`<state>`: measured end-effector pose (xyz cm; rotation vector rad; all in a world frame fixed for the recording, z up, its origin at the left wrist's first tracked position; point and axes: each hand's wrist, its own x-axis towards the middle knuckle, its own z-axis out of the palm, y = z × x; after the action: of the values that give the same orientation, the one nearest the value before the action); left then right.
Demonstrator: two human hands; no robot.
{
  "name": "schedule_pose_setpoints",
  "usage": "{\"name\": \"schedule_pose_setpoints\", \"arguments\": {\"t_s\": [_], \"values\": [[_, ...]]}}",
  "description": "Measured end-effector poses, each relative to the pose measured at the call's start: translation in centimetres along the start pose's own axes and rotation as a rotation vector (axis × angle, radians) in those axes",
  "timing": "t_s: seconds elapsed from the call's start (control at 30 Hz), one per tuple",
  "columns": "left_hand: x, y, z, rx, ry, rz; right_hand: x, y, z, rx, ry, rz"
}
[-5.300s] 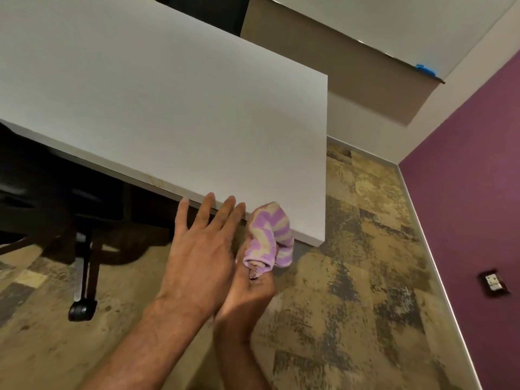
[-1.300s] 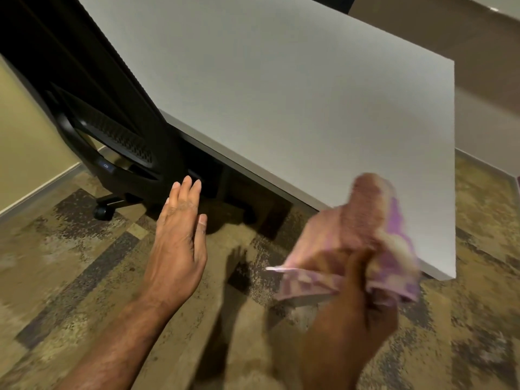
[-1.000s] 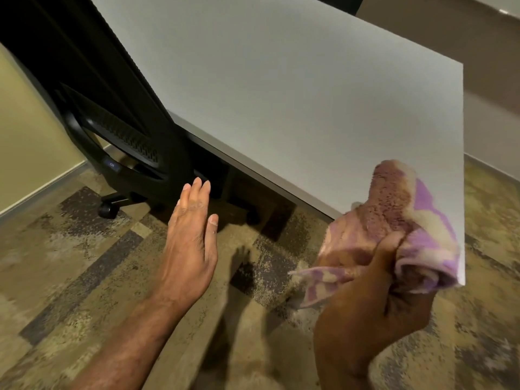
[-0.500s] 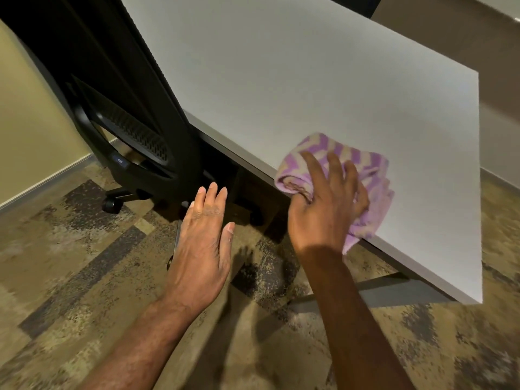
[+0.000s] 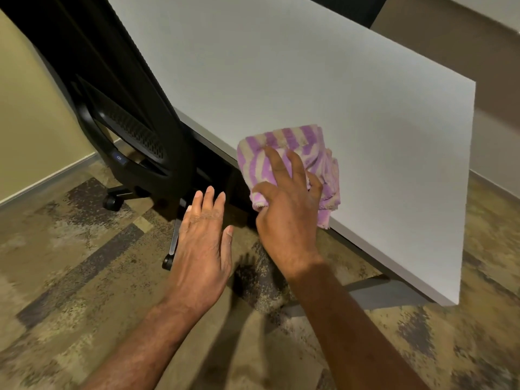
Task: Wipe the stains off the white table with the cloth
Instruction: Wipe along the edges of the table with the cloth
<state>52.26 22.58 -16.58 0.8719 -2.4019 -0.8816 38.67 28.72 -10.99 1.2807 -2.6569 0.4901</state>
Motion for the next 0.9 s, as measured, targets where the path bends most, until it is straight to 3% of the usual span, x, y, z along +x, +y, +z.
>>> {"name": "schedule_pose_setpoints", "arguments": {"t_s": [0.27,0.53,0.9], "values": [[-2.0,2.0,0.7,0.033,-0.003,0.017,-5.3,4.8,-3.3,-0.064,-0.026,0.128],[-4.5,3.7,3.0,0.063,0.004,0.06,-10.6,10.2,-6.3,-0.05,-0.033,0.138],[-8.0,8.9,4.6,0.066,-0.05,0.085,-17.7,15.9,-8.3,0.098,0.177,0.32]]}}
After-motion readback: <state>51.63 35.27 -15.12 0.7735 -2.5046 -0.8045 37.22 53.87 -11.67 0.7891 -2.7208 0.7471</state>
